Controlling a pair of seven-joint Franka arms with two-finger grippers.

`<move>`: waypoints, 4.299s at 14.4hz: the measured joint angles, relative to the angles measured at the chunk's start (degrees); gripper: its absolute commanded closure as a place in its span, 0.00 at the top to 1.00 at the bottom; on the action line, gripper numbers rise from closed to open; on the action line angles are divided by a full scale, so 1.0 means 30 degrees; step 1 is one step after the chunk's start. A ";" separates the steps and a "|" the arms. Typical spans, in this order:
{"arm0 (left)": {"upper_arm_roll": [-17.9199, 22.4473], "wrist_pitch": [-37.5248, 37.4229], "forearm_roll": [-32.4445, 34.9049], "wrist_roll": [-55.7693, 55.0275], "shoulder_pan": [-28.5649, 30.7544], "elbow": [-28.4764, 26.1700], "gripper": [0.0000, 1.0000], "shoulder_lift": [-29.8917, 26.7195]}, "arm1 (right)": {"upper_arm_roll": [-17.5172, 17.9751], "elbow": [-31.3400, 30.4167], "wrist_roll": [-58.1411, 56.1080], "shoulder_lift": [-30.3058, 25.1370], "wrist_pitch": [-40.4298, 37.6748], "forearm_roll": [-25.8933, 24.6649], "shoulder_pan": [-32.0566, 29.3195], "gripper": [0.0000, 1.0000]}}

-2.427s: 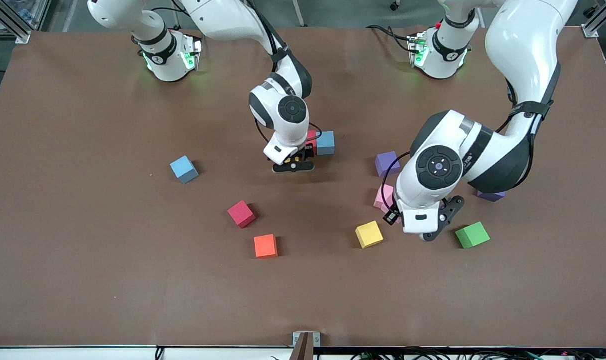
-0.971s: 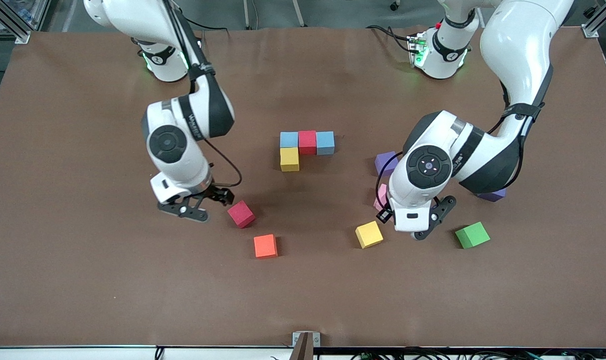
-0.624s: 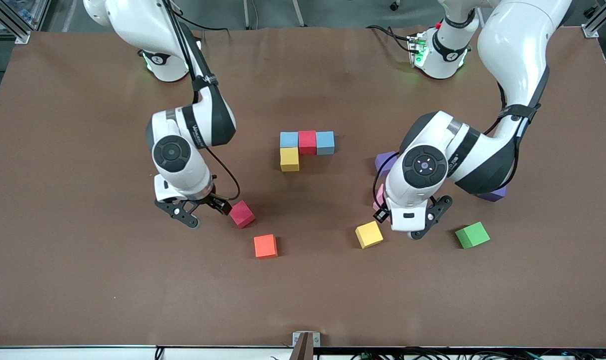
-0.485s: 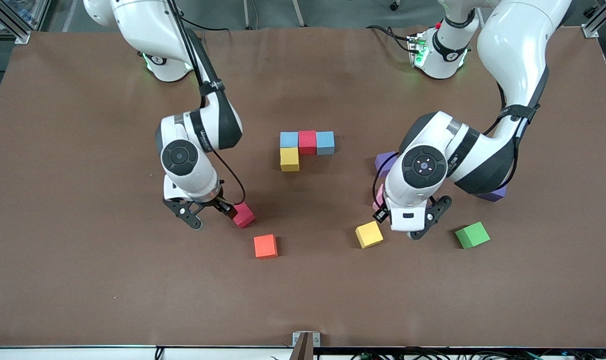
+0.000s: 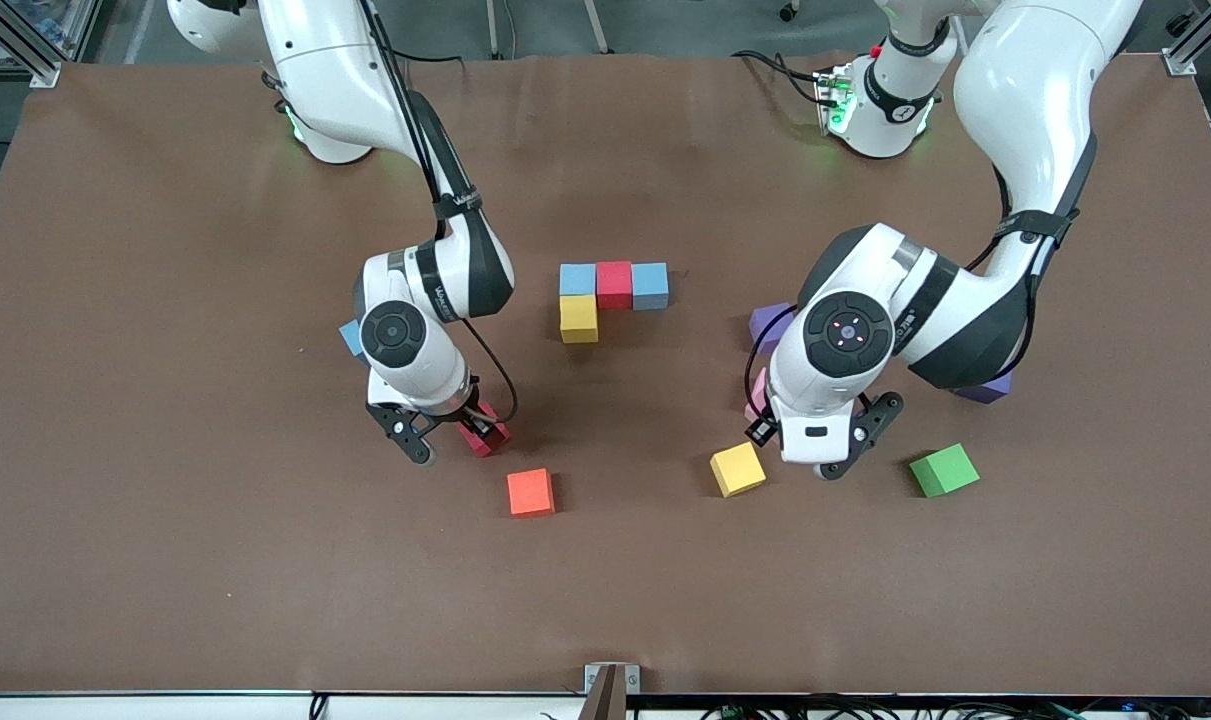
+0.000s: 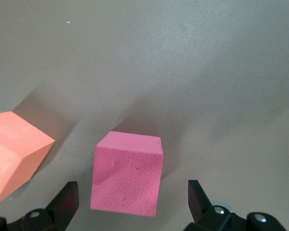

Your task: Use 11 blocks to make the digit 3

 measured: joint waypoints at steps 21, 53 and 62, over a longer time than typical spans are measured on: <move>-0.0049 0.1339 0.0000 -0.0659 -0.0722 0.0117 0.15 -0.0001 | 0.0493 0.2110 -0.3334 0.1446 0.0391 0.1768 0.1261 0.00; -0.0087 0.0992 0.0000 -0.0893 -0.0978 0.0032 0.15 -0.0307 | 0.0777 -0.1103 -1.1445 -0.0003 0.1596 0.1476 0.4605 0.00; 0.0023 0.1000 0.0000 -0.0026 -0.0614 -0.0309 0.16 -0.0141 | 0.0912 -0.1153 -1.1447 -0.0010 0.1983 0.1634 0.4791 0.00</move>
